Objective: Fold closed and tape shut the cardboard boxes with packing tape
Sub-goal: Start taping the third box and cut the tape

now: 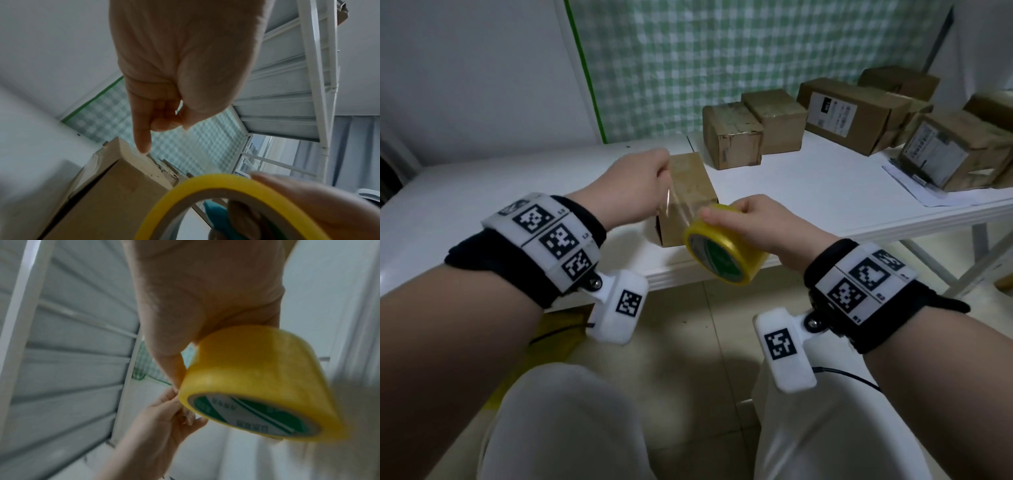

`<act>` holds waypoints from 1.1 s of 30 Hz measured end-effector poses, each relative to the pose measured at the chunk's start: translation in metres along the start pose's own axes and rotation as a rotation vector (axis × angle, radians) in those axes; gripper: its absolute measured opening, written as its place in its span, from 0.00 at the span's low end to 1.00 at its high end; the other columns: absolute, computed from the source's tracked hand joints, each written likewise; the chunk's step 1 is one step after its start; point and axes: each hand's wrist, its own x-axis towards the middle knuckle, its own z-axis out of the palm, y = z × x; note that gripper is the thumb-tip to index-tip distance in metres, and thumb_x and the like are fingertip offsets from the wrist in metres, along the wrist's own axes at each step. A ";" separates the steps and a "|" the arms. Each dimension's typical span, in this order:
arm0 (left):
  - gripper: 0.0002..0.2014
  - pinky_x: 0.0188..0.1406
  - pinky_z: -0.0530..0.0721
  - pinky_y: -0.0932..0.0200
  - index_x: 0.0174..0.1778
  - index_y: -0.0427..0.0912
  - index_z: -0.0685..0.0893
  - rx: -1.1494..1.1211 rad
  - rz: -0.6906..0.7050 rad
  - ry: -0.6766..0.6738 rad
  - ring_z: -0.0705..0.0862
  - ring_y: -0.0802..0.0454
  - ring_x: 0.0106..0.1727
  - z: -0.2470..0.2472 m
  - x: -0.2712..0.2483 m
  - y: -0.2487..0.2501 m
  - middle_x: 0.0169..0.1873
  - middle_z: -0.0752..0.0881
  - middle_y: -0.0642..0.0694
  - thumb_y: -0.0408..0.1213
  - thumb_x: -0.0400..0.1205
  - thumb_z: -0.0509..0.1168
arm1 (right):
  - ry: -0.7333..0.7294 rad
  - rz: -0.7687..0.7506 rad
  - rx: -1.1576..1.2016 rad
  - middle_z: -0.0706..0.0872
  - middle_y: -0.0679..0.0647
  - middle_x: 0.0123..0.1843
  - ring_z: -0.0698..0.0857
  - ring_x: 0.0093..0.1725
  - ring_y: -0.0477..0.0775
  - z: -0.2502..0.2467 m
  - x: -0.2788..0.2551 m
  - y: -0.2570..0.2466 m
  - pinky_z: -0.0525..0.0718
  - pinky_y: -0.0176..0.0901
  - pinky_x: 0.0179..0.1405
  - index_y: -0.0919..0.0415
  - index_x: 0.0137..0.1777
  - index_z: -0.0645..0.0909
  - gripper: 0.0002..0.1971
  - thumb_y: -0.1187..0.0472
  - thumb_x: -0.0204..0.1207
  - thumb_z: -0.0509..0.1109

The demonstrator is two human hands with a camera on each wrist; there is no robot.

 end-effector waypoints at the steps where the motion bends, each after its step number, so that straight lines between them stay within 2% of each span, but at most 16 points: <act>1: 0.13 0.47 0.85 0.39 0.33 0.45 0.68 -0.026 -0.017 0.000 0.82 0.41 0.37 -0.001 0.008 -0.001 0.32 0.77 0.43 0.34 0.86 0.52 | -0.041 0.017 0.091 0.84 0.54 0.47 0.83 0.47 0.53 -0.001 0.000 -0.002 0.79 0.43 0.43 0.58 0.48 0.83 0.18 0.42 0.74 0.70; 3: 0.12 0.45 0.86 0.41 0.35 0.45 0.69 -0.042 -0.032 0.001 0.83 0.42 0.36 -0.002 0.022 -0.002 0.31 0.78 0.44 0.36 0.86 0.51 | -0.118 0.033 0.242 0.84 0.54 0.50 0.83 0.48 0.55 -0.001 0.001 -0.003 0.80 0.46 0.48 0.59 0.53 0.82 0.12 0.51 0.77 0.68; 4: 0.12 0.41 0.85 0.45 0.36 0.45 0.70 -0.029 -0.027 0.000 0.84 0.43 0.36 -0.002 0.029 -0.003 0.33 0.79 0.44 0.36 0.87 0.51 | -0.151 0.021 0.292 0.84 0.52 0.46 0.83 0.46 0.53 -0.001 0.002 -0.002 0.79 0.45 0.47 0.58 0.49 0.82 0.07 0.55 0.78 0.67; 6: 0.12 0.32 0.79 0.52 0.37 0.45 0.70 0.023 0.003 -0.011 0.84 0.44 0.37 -0.001 0.041 -0.006 0.37 0.79 0.43 0.37 0.87 0.53 | -0.182 -0.003 0.362 0.83 0.46 0.35 0.82 0.38 0.48 0.001 0.006 0.001 0.78 0.40 0.41 0.55 0.40 0.80 0.07 0.59 0.79 0.65; 8: 0.10 0.30 0.72 0.56 0.40 0.42 0.71 0.118 0.053 -0.032 0.82 0.45 0.37 0.001 0.053 -0.010 0.39 0.78 0.43 0.38 0.87 0.54 | -0.171 0.019 0.411 0.83 0.45 0.32 0.82 0.33 0.45 0.002 0.008 0.003 0.78 0.37 0.36 0.55 0.40 0.80 0.08 0.57 0.81 0.65; 10: 0.09 0.28 0.67 0.59 0.42 0.41 0.73 0.211 0.109 -0.040 0.77 0.49 0.35 0.004 0.061 -0.015 0.36 0.77 0.45 0.38 0.87 0.54 | -0.137 0.052 0.413 0.84 0.50 0.38 0.83 0.36 0.48 0.003 0.010 0.004 0.80 0.39 0.36 0.57 0.46 0.82 0.09 0.54 0.81 0.64; 12: 0.09 0.27 0.63 0.60 0.42 0.40 0.72 0.275 0.162 -0.045 0.72 0.52 0.32 0.009 0.068 -0.018 0.32 0.74 0.49 0.39 0.87 0.54 | -0.085 0.093 0.375 0.86 0.58 0.48 0.84 0.43 0.55 0.004 0.015 0.005 0.80 0.44 0.42 0.61 0.56 0.81 0.15 0.50 0.80 0.64; 14: 0.08 0.28 0.59 0.56 0.42 0.40 0.72 0.312 0.202 -0.042 0.69 0.52 0.32 0.016 0.073 -0.019 0.32 0.72 0.50 0.38 0.87 0.55 | -0.043 0.134 0.356 0.86 0.64 0.56 0.84 0.47 0.59 0.004 0.020 0.000 0.80 0.47 0.46 0.64 0.61 0.80 0.21 0.47 0.79 0.65; 16: 0.08 0.31 0.56 0.56 0.43 0.40 0.72 0.332 0.229 -0.029 0.70 0.50 0.36 0.020 0.079 -0.021 0.35 0.73 0.48 0.37 0.87 0.55 | -0.021 0.164 0.361 0.86 0.65 0.53 0.83 0.45 0.58 0.005 0.023 -0.003 0.79 0.46 0.44 0.65 0.59 0.79 0.20 0.47 0.79 0.66; 18: 0.08 0.31 0.59 0.55 0.43 0.40 0.72 0.313 0.223 -0.003 0.70 0.49 0.35 0.019 0.087 -0.023 0.35 0.75 0.47 0.38 0.87 0.54 | -0.017 0.226 0.317 0.83 0.58 0.43 0.81 0.39 0.55 0.008 0.024 -0.002 0.77 0.42 0.38 0.62 0.53 0.79 0.17 0.47 0.79 0.67; 20: 0.08 0.29 0.61 0.56 0.43 0.40 0.72 0.285 0.217 0.000 0.70 0.50 0.34 0.014 0.096 -0.025 0.33 0.73 0.49 0.38 0.87 0.54 | -0.003 0.301 0.287 0.80 0.55 0.39 0.79 0.36 0.54 0.014 0.023 0.003 0.75 0.41 0.34 0.60 0.45 0.77 0.15 0.47 0.78 0.66; 23: 0.08 0.30 0.63 0.57 0.44 0.42 0.73 0.272 0.249 -0.049 0.72 0.49 0.37 0.011 0.107 -0.030 0.35 0.76 0.48 0.39 0.87 0.55 | 0.046 0.330 0.310 0.78 0.57 0.40 0.79 0.39 0.57 0.026 0.024 0.008 0.74 0.45 0.39 0.59 0.40 0.76 0.17 0.45 0.76 0.67; 25: 0.08 0.30 0.65 0.62 0.44 0.42 0.75 0.233 0.253 -0.074 0.73 0.50 0.37 0.015 0.111 -0.035 0.35 0.76 0.50 0.40 0.86 0.56 | 0.056 0.328 0.348 0.75 0.58 0.39 0.77 0.39 0.57 0.031 0.026 0.007 0.74 0.47 0.41 0.58 0.41 0.75 0.16 0.44 0.75 0.69; 27: 0.08 0.31 0.65 0.61 0.45 0.43 0.76 0.206 0.256 -0.101 0.73 0.51 0.39 0.020 0.112 -0.040 0.35 0.75 0.52 0.41 0.86 0.56 | 0.033 0.355 0.408 0.77 0.57 0.40 0.78 0.38 0.57 0.033 0.027 0.005 0.76 0.46 0.39 0.59 0.45 0.77 0.15 0.45 0.75 0.70; 30: 0.07 0.33 0.65 0.59 0.46 0.43 0.77 0.176 0.273 -0.118 0.75 0.49 0.42 0.026 0.113 -0.044 0.40 0.78 0.48 0.40 0.86 0.57 | -0.003 0.394 0.465 0.82 0.56 0.43 0.82 0.38 0.55 0.035 0.026 0.004 0.80 0.43 0.37 0.61 0.54 0.79 0.16 0.49 0.77 0.69; 33: 0.09 0.38 0.67 0.57 0.49 0.40 0.79 0.151 0.274 -0.142 0.76 0.49 0.44 0.032 0.114 -0.048 0.42 0.79 0.46 0.40 0.86 0.57 | 0.005 0.419 0.482 0.83 0.58 0.49 0.83 0.43 0.57 0.035 0.025 0.005 0.82 0.45 0.41 0.62 0.60 0.78 0.19 0.49 0.77 0.69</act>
